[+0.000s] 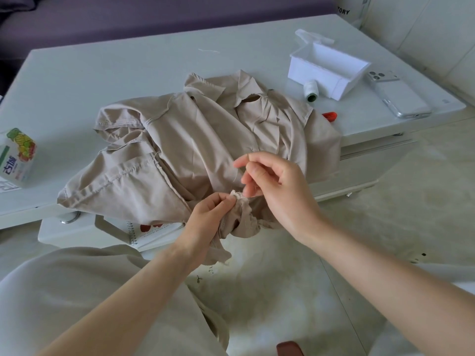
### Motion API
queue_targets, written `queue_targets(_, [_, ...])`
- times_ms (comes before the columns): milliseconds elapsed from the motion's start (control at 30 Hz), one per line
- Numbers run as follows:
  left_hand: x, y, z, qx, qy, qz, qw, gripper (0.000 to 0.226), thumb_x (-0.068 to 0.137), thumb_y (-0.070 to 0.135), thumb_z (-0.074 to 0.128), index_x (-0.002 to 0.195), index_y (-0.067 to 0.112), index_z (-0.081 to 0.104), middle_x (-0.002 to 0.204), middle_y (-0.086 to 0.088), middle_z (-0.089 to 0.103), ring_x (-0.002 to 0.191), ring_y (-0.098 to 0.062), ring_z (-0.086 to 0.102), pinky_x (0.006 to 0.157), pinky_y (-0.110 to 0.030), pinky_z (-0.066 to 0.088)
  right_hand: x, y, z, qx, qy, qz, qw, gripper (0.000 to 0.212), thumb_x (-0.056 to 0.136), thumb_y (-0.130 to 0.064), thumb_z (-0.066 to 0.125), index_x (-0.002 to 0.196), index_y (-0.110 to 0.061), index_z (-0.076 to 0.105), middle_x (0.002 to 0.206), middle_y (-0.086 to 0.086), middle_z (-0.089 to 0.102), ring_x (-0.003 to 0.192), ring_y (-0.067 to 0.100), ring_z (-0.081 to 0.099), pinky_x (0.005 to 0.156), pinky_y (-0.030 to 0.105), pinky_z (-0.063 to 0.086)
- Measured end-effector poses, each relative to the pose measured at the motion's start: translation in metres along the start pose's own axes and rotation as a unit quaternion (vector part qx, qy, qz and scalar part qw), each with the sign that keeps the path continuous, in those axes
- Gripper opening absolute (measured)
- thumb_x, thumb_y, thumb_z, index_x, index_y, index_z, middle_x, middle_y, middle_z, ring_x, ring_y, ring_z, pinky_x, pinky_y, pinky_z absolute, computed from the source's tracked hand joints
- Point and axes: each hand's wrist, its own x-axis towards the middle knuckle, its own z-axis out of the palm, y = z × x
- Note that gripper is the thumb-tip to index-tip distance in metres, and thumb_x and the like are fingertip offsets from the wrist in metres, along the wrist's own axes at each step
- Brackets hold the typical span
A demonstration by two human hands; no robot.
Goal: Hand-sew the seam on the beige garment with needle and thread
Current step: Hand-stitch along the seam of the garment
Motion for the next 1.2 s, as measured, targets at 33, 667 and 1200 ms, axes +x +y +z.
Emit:
queue_targets(33, [0.001,-0.001,-0.001,0.000,0.010,0.000,1.000,0.017,0.095,0.023,0.055,0.088,0.009,0.062,0.081,-0.012,0.063,0.077,-0.025,0.053,0.075,-0.039,0.040,-0.001,0.001,-0.002,-0.006,0.005,0.001,1.000,0.023,0.098,-0.008,0.045,0.094,-0.017,0.066,0.068,-0.004,0.057,0.058,0.009,0.054,0.063,0.021,0.052])
queue_targets(667, [0.010,-0.008,-0.006,0.017,0.103,-0.006,0.995,0.017,0.094,0.023,0.058,0.080,0.014,0.063,0.079,-0.007,0.061,0.070,-0.017,0.055,0.066,-0.029,0.045,-0.011,0.029,-0.041,-0.155,0.165,0.016,0.974,0.025,0.100,-0.013,0.041,0.091,-0.017,0.064,0.049,-0.031,0.048,0.051,0.000,0.045,0.054,0.013,0.031])
queue_targets(1200, [0.000,-0.004,-0.002,0.106,0.106,0.093,0.984,0.010,0.090,0.018,0.064,0.087,0.009,0.065,0.063,0.000,0.059,0.055,-0.006,0.050,0.049,-0.017,0.045,-0.021,0.036,-0.009,-0.293,-0.010,0.030,0.956,0.013,0.094,-0.012,0.051,0.087,-0.013,0.062,0.071,-0.004,0.067,0.054,-0.002,0.052,0.054,0.011,0.039])
